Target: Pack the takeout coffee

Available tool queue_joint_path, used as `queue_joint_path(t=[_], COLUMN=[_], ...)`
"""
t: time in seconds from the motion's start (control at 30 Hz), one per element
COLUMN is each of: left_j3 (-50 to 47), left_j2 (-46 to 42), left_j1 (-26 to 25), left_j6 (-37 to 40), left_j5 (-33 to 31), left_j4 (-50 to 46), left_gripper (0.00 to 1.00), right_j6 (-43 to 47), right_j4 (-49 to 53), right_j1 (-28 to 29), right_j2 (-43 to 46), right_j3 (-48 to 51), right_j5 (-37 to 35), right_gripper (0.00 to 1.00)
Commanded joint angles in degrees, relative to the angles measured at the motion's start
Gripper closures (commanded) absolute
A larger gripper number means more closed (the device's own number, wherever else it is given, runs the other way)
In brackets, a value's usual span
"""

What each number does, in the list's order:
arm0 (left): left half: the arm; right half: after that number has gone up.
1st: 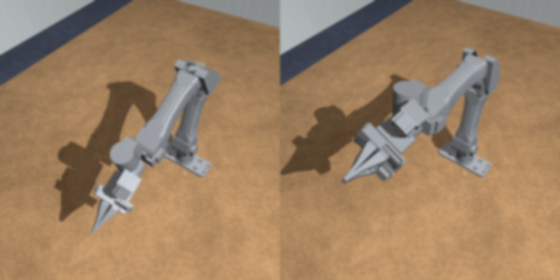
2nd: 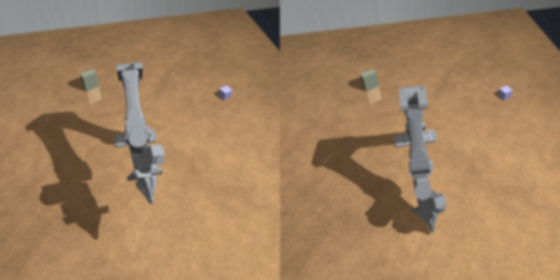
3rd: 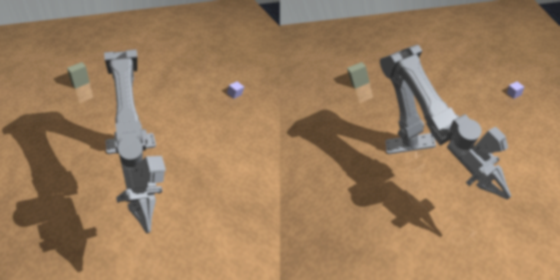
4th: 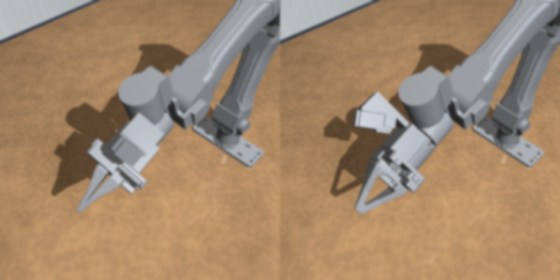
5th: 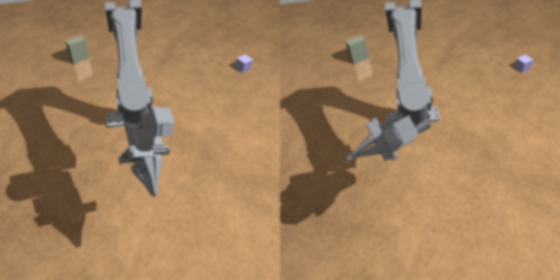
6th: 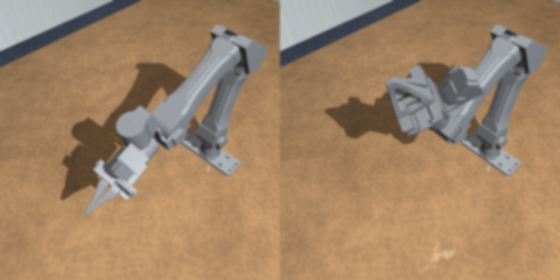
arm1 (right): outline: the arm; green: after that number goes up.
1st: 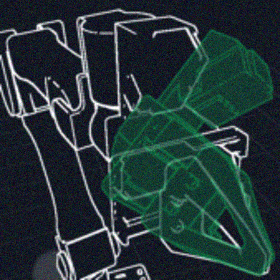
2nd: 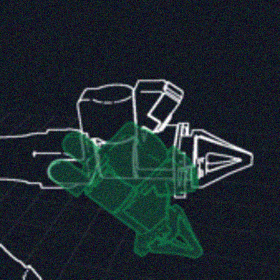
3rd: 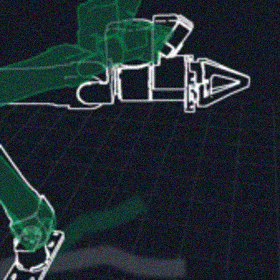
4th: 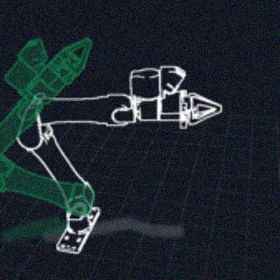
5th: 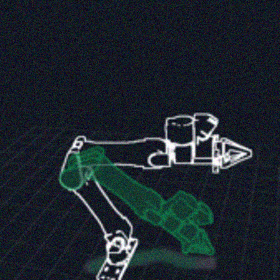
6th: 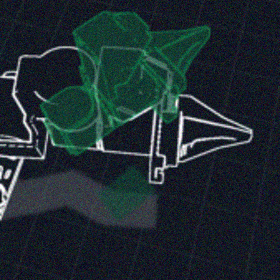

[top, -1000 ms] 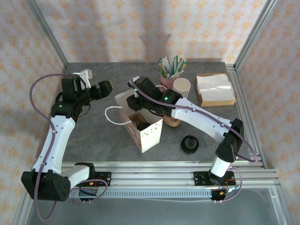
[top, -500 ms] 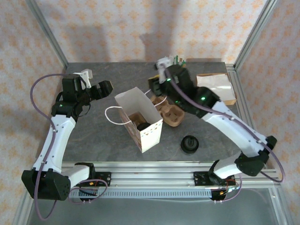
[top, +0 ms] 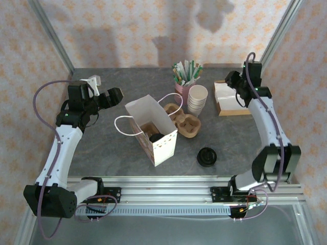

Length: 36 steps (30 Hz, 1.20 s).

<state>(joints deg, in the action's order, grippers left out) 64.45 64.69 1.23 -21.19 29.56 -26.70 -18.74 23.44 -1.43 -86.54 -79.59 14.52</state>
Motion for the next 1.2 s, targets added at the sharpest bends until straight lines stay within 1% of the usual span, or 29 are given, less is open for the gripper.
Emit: queue_joint_path(t=[0.0, 0.07, 0.23, 0.33, 0.43, 0.57, 0.8, 1.17], left_j3=[1.82, 1.65, 1.73, 1.82, 1.83, 1.85, 1.65, 1.65], left_j2=[-0.33, -0.35, 0.22, 0.40, 0.67, 0.62, 0.88, 0.88], left_j1=[-0.18, -0.27, -0.32, -0.36, -0.36, -0.35, -0.35, -0.36], left_j6=[-0.32, -0.26, -0.25, -0.26, -0.44, -0.50, -0.84, -0.66], left_j5=[-0.95, -1.27, -1.00, -0.73, -0.58, -0.56, -0.22, -0.47], left_j4=[0.42, 0.41, 0.34, 0.41, 0.38, 0.43, 0.77, 0.65], left_gripper=[0.09, 0.09, 0.09, 0.09, 0.09, 0.09, 0.09, 0.09], right_j6=[-4.43, -2.87, 2.63, 4.67, 5.93, 7.11, 6.79, 6.98], right_j4=[-4.60, -3.24, 2.90, 4.77, 6.31, 7.36, 6.12, 7.03], right_j1=[-1.00, -1.20, -1.28, -1.30, -1.63, -2.36, -4.26, -4.41], right_j2=[-7.56, -12.71, -24.44, -29.08, -32.22, -35.03, -36.93, -38.75], right_j3=[-0.56, -3.47, -14.30, -18.79, -21.65, -22.72, -20.34, -19.97], right_j5=[5.82, 2.59, -7.67, -11.59, -13.93, -15.27, -13.30, -14.24], right_gripper=[0.58, 0.55, 0.55, 0.55, 0.54, 0.53, 0.54, 0.54])
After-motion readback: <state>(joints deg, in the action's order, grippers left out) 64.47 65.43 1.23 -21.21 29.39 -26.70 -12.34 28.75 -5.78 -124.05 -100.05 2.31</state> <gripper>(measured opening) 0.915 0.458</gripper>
